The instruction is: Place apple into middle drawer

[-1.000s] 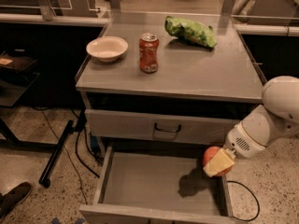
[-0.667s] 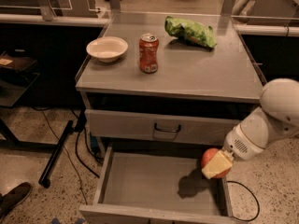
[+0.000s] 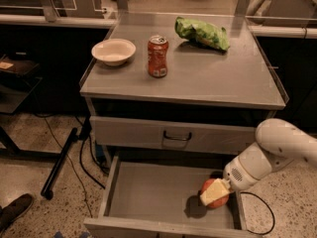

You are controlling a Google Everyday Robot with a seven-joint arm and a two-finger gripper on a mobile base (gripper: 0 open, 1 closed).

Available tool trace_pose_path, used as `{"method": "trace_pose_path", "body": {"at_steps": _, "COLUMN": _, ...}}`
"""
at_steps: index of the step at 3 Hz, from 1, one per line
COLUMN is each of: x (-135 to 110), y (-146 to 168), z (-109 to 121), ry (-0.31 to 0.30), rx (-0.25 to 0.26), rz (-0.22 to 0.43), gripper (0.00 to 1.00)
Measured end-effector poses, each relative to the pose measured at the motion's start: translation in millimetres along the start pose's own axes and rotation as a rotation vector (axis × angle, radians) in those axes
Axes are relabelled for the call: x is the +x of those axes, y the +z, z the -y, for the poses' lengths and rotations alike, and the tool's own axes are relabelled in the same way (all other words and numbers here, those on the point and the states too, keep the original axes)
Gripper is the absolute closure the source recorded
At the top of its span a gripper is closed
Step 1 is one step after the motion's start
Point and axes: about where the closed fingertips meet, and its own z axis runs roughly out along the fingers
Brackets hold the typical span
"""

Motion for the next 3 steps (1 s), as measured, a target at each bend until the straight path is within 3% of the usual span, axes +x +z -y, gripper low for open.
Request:
{"method": "trace_pose_path", "body": {"at_steps": 1, "x": 1, "y": 49, "z": 9, "ry": 0.050, "rx": -0.062, "rz": -0.015, "gripper": 1.00}}
{"method": "trace_pose_path", "body": {"at_steps": 2, "x": 1, "y": 49, "z": 9, "ry": 0.050, "rx": -0.062, "rz": -0.016, "gripper": 1.00}}
{"method": "trace_pose_path", "body": {"at_steps": 3, "x": 7, "y": 68, "z": 18, "ry": 0.150, "rx": -0.077, "rz": 0.034, "gripper": 1.00}}
